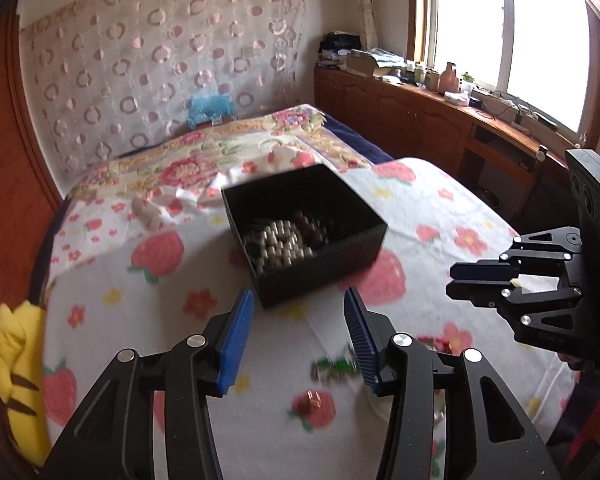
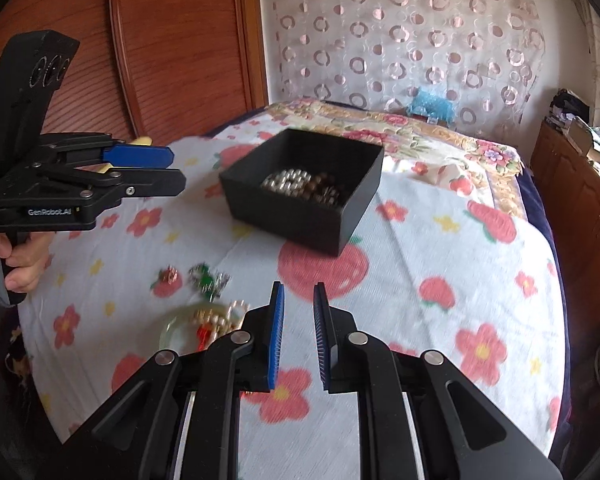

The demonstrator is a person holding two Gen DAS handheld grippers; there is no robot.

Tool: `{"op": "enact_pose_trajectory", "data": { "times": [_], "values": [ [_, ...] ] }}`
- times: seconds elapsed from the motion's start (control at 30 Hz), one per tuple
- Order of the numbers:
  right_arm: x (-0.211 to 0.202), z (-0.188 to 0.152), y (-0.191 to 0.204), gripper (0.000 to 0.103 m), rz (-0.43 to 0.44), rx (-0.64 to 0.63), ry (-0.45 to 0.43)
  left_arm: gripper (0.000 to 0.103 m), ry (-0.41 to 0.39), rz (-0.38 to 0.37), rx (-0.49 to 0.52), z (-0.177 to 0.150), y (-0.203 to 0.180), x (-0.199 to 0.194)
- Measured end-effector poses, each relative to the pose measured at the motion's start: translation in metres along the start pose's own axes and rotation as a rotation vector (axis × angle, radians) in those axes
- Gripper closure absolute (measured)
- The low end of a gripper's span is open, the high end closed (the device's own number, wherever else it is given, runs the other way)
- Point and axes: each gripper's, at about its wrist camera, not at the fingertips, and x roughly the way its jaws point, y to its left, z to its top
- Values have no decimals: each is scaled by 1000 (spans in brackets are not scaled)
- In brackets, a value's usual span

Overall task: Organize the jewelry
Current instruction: 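Withdraw both grippers from the box back toward the remaining jewelry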

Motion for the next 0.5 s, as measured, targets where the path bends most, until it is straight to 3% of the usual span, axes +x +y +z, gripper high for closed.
{"op": "enact_pose_trajectory", "data": {
  "times": [0.07, 0.17, 0.5],
  "values": [
    [1, -6, 3, 67, 2, -1, 12, 57, 16, -15, -15, -11, -2, -1],
    [-1, -17, 7, 67, 13, 14, 17, 55, 26, -16, -20, -24, -5, -2],
    [-27, -57, 16, 65, -74, 60, 6, 27, 63, -96, -27, -53, -33, 1]
  ]
}}
